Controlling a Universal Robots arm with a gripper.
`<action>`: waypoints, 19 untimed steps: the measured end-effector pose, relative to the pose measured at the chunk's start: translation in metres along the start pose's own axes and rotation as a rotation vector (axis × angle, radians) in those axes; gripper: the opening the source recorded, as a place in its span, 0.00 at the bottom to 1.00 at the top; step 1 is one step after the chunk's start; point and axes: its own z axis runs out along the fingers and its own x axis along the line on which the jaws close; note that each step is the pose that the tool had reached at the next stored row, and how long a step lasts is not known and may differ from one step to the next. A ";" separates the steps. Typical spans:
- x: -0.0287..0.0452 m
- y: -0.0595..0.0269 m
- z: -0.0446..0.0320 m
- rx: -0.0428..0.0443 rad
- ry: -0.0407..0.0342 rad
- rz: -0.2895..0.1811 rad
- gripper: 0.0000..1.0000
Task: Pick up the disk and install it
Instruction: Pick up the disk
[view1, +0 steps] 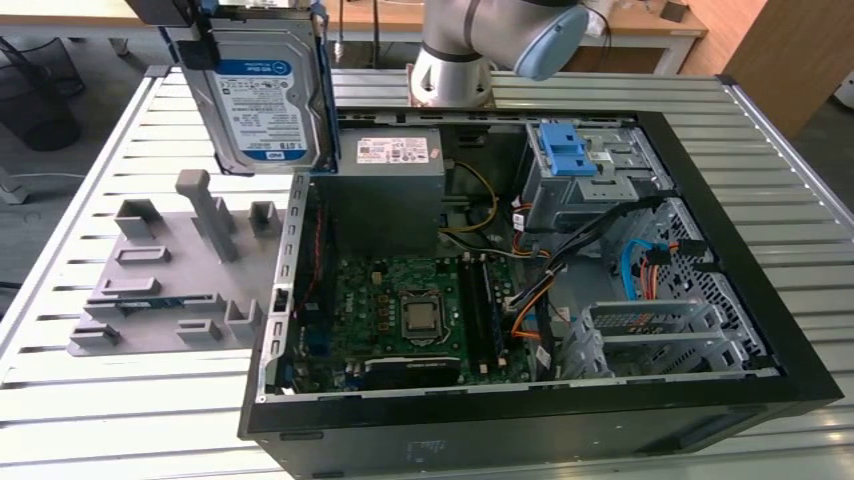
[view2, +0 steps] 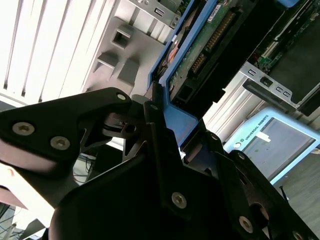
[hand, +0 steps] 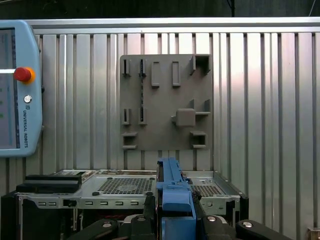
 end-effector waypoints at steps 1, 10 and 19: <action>0.0006 -0.0012 0.0000 0.0000 0.0000 0.000 0.36; 0.0062 -0.0116 0.0001 0.0000 0.0000 0.003 0.36; 0.0118 -0.0221 0.0002 0.0000 0.0000 0.006 0.36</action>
